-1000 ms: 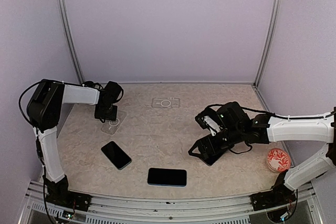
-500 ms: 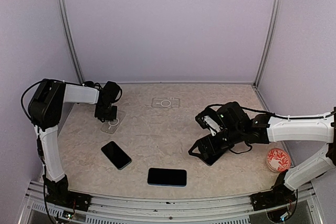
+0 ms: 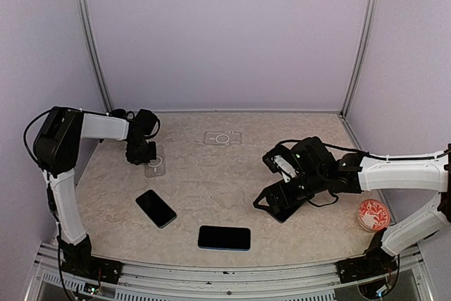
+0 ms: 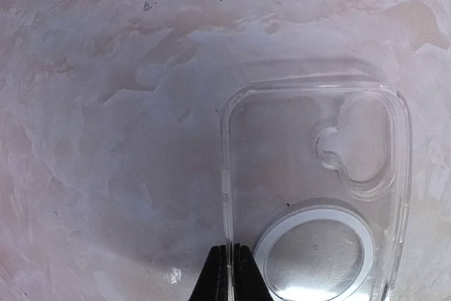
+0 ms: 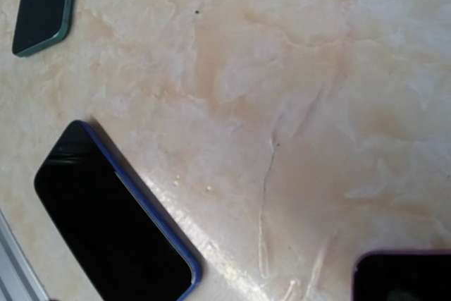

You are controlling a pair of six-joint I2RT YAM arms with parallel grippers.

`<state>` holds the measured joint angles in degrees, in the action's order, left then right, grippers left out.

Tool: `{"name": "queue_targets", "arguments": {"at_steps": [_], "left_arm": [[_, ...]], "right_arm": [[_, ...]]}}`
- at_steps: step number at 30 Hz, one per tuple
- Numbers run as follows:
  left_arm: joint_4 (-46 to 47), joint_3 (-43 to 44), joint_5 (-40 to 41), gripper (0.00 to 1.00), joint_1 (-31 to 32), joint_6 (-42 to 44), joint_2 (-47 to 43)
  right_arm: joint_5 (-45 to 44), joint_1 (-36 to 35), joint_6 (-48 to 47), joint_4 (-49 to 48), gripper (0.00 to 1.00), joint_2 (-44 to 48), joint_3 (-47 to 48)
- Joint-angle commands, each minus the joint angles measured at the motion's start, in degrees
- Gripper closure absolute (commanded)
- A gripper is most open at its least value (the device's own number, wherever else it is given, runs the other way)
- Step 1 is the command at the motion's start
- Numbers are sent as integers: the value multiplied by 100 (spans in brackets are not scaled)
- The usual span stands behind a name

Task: Put the phone into the phone case
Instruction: Pick up the phone case from the center of the board, then place the phone case at the center of the board.

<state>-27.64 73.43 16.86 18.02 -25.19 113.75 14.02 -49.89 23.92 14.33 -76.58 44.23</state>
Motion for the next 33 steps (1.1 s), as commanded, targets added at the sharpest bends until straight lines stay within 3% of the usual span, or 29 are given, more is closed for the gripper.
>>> {"name": "queue_targets", "arguments": {"at_steps": [1, 12, 22, 33], "left_arm": [[-104, -219, -301, 97, 4, -394, -292], [-256, -609, -348, 100, 126, -1516, -716], [-1765, 500, 340, 99, 1085, -2978, -278], [-1653, 476, 45, 98, 1701, -4273, -239]], "right_arm": [[-83, -91, 46, 40, 1, 59, -79], [-117, -92, 94, 27, 0, 187, -187], [-124, -139, 104, -17, 1, 90, -125], [-184, -205, 152, -18, 0, 159, -186]]}}
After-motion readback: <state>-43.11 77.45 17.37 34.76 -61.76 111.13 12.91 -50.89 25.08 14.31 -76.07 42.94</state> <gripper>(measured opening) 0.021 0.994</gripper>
